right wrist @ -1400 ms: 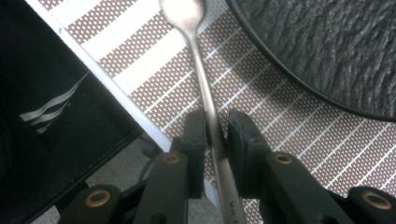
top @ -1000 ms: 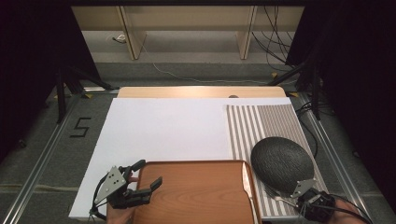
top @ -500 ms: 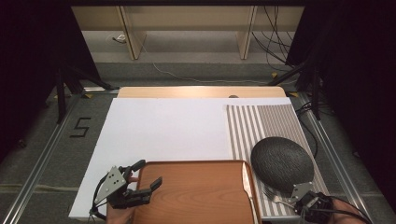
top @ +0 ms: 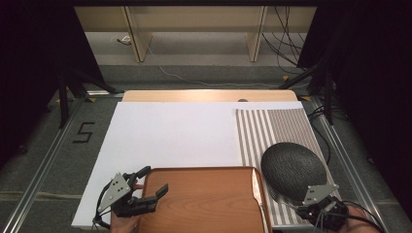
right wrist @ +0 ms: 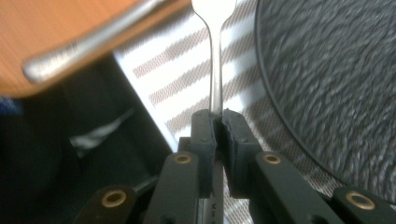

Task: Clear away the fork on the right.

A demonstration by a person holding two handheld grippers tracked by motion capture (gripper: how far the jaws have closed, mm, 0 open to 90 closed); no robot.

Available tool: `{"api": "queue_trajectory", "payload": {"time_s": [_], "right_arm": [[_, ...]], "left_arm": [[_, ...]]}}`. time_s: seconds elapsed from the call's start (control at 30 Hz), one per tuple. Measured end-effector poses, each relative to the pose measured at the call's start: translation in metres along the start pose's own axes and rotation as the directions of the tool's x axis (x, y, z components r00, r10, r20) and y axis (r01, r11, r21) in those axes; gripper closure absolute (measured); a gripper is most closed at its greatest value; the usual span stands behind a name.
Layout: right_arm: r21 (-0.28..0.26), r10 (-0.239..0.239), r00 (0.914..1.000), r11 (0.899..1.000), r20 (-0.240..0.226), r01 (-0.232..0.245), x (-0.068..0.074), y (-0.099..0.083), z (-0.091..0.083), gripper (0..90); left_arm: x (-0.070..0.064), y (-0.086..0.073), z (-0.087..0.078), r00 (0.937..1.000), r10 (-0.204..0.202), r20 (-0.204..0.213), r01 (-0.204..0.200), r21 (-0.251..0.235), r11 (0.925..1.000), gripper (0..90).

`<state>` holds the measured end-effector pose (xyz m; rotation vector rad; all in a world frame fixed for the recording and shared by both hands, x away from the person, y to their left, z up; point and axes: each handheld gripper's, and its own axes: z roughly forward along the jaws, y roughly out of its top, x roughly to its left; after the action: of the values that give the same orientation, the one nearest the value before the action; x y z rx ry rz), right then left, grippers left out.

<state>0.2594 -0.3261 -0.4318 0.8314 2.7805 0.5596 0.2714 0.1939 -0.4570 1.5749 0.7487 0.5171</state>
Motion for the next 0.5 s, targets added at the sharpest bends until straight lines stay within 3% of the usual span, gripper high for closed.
{"api": "queue_trajectory", "payload": {"time_s": [0.23, 0.5], "right_arm": [[-0.103, 0.056, 0.9970, 0.993, -0.054, -0.061, 0.001, 0.009, -0.002, 84.4], [-0.163, 0.093, 0.9910, 0.981, -0.096, -0.108, 0.003, 0.021, 0.004, 84.4]], "left_arm": [[0.000, 0.000, 0.000, 1.0000, 0.003, -0.001, -0.003, 0.000, 1.0000, 17.0], [0.000, 0.000, 0.000, 1.0000, 0.005, -0.002, -0.005, 0.002, 1.0000, 17.0]]}}
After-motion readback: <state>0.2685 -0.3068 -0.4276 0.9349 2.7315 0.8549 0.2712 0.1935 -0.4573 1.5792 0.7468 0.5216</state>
